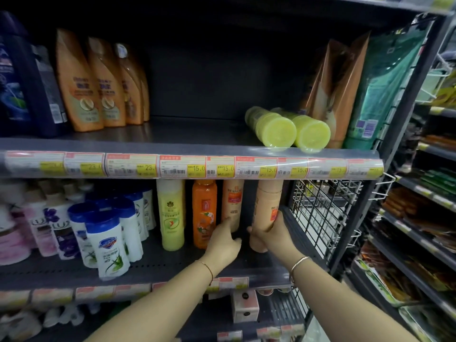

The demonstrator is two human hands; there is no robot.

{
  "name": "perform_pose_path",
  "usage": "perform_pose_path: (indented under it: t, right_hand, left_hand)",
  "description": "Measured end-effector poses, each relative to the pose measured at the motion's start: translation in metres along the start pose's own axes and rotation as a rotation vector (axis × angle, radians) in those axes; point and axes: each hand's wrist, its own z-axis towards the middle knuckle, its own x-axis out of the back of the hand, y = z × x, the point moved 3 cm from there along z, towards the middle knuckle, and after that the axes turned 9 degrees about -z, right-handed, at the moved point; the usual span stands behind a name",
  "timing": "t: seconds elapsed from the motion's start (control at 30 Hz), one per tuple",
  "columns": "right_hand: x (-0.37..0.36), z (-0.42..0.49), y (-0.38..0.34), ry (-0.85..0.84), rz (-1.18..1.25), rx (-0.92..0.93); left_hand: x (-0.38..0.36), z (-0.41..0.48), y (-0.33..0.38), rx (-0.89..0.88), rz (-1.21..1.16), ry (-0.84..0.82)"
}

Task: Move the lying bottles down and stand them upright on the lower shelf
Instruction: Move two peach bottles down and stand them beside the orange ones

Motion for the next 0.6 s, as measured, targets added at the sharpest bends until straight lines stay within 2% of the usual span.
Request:
perform_pose_path:
  t: [0.13, 0.3, 0.6]
  right_hand:
    - [-0.002, -0.005, -0.005, -0.025, 0.004, 0.003]
    - [-0.007, -0.01, -0.012, -0.133, -0.072, 0.042]
    - [-0.036, -0.013, -0.027, -0.049, -0.068, 0.025]
  left_hand:
    - [0.022, -0.018, -0.001, -0.096, -0.074, -0.023]
    - [0.048, -0.032, -0.009, -0.124, -0.251, -0.05]
    - [0.087, -0.049, -0.021, -0.12, -0.365, -0.06]
